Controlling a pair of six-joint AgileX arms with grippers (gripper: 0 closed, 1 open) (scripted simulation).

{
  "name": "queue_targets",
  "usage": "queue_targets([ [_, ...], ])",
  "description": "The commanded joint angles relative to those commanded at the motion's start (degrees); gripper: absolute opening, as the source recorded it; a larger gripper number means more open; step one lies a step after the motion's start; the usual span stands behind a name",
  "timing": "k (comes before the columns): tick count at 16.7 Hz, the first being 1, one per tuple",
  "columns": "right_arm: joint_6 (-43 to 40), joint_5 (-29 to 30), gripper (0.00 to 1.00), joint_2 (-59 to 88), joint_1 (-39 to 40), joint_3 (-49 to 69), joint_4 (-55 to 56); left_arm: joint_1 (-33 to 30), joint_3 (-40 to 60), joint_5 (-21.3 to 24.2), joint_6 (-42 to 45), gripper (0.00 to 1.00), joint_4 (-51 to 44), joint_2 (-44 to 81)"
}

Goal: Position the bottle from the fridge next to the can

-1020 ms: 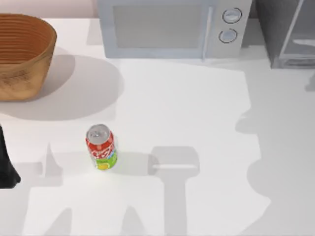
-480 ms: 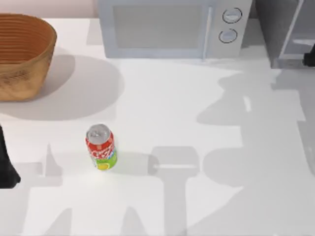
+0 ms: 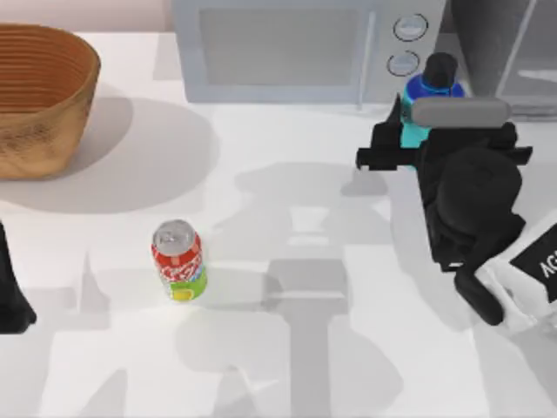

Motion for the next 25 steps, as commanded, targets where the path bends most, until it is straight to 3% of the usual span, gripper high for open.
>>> queue_targets([
  [5,0.00,19.49,0.00,2.36,19.21,-0.66,3.12,0.00,0.00,0.00,0.00,1.00,0.00,0.00],
  [9,-0.01,29.22,0.00,3.13,28.78,-1.16,4.40,0.00,0.00,0.00,0.00,1.00,0.00,0.00],
  [22,-0.01,30.77,0.00,3.22,30.32,-1.26,4.58,0.00,0.00,0.00,0.00,1.00,0.00,0.00],
  [25,-0.01,30.77,0.23,3.22,30.32,-1.26,4.58,0.00,0.00,0.00,0.00,1.00,0.00,0.00],
])
